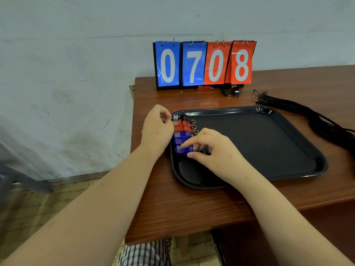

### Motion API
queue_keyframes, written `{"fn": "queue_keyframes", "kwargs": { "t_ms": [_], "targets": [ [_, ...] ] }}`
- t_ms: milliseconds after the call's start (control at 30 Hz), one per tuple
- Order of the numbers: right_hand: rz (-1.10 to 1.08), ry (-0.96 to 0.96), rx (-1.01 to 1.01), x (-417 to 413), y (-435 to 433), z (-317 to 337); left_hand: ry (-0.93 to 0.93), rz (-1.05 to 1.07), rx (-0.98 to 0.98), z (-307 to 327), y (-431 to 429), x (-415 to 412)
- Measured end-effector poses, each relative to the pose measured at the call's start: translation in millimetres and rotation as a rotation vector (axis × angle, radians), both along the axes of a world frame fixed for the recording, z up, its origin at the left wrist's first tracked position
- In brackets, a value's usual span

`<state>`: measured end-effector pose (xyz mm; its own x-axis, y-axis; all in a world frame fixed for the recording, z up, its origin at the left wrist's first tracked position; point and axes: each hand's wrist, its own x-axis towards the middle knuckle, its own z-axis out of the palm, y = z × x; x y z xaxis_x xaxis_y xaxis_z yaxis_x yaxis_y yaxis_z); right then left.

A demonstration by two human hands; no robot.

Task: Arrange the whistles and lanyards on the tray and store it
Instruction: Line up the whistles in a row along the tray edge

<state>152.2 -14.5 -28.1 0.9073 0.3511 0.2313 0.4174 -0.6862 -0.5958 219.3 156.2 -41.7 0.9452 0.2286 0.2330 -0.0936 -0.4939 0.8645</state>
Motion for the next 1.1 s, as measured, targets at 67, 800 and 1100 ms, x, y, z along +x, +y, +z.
{"fn": "queue_keyframes", "kwargs": {
  "t_ms": [67, 800, 1100],
  "targets": [
    [-0.005, 0.005, 0.002, -0.4, 0.3, 0.6, 0.005, 0.005, 0.005, 0.4, -0.1, -0.2],
    [-0.379, -0.138, -0.07, 151.8, -29.5, 8.3, 0.056, 0.017, -0.035, 4.7, -0.4, -0.9],
    [-0.382, 0.05, -0.315, 222.3, -14.0, 0.6, 0.055, 0.024, -0.027, 5.3, -0.9, -1.4]
  ]
}}
